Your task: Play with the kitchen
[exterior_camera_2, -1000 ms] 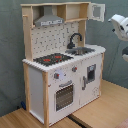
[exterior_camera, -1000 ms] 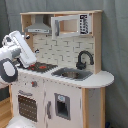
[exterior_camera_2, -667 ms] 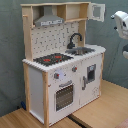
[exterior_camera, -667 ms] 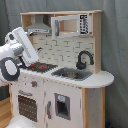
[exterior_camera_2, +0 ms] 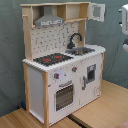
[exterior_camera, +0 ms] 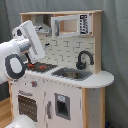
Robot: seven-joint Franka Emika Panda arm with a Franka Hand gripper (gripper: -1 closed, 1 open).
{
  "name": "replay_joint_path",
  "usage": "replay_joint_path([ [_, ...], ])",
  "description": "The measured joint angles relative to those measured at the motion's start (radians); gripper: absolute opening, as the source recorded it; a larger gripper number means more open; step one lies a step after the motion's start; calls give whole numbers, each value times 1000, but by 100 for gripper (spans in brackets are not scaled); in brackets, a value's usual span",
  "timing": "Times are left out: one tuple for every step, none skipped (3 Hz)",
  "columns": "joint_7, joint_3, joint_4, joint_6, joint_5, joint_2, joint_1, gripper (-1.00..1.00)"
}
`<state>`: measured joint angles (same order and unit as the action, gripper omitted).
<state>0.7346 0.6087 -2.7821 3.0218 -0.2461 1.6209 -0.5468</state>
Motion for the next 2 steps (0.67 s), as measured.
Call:
replay_joint_path([
  [-69, -48, 0, 3, 0, -1, -75, 100],
  [-146, -52, -1, 2, 0, -10, -139, 100],
])
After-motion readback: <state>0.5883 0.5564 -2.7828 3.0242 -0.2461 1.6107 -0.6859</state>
